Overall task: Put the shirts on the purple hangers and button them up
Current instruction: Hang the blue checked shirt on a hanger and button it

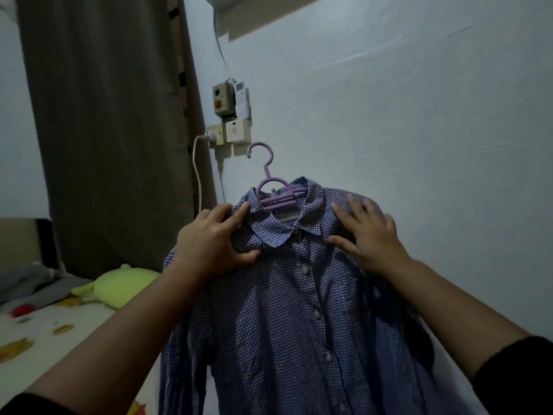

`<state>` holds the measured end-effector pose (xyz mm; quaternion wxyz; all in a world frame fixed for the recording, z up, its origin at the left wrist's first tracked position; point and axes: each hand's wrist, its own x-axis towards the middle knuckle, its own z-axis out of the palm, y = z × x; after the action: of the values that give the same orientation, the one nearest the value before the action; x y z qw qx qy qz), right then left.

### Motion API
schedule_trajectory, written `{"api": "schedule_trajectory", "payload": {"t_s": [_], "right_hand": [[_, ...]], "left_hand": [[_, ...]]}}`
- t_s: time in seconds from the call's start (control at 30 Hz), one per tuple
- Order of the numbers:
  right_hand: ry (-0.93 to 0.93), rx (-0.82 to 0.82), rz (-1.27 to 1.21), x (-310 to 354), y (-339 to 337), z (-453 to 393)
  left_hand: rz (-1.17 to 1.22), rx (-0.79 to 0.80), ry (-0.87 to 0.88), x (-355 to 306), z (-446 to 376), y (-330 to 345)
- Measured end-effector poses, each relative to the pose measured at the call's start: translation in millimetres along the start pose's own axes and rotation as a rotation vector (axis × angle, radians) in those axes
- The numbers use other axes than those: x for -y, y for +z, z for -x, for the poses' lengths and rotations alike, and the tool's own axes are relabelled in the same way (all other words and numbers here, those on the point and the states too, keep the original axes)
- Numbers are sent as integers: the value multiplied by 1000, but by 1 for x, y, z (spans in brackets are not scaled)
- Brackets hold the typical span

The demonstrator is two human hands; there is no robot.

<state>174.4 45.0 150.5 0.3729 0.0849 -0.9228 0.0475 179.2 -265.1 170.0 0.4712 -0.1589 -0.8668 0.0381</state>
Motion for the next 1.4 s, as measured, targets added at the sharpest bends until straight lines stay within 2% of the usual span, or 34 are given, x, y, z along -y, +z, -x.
{"api": "schedule_trajectory", "payload": {"t_s": [0.17,0.43,0.67,0.77,0.9,1.13,1.4], "right_hand": [[4,169,-110,49,60,-22],[-67,334,-243,129,157,-55],[-80,425,-268,157,216,-69],[-75,457,-264,161,228,-69],[-70,473,-272,165,238,-67],[-58,456,-269,164,231,-53],[37,442,-251,120,206,-10]], "left_hand": [[-24,114,-161,31,10,32],[-101,334,-411,97,17,116],[-43,610,-648,149,33,195],[14,687,-641,150,39,212],[36,592,-573,141,42,216],[323,466,-277,107,51,202],[418,523,-163,38,58,188]]}}
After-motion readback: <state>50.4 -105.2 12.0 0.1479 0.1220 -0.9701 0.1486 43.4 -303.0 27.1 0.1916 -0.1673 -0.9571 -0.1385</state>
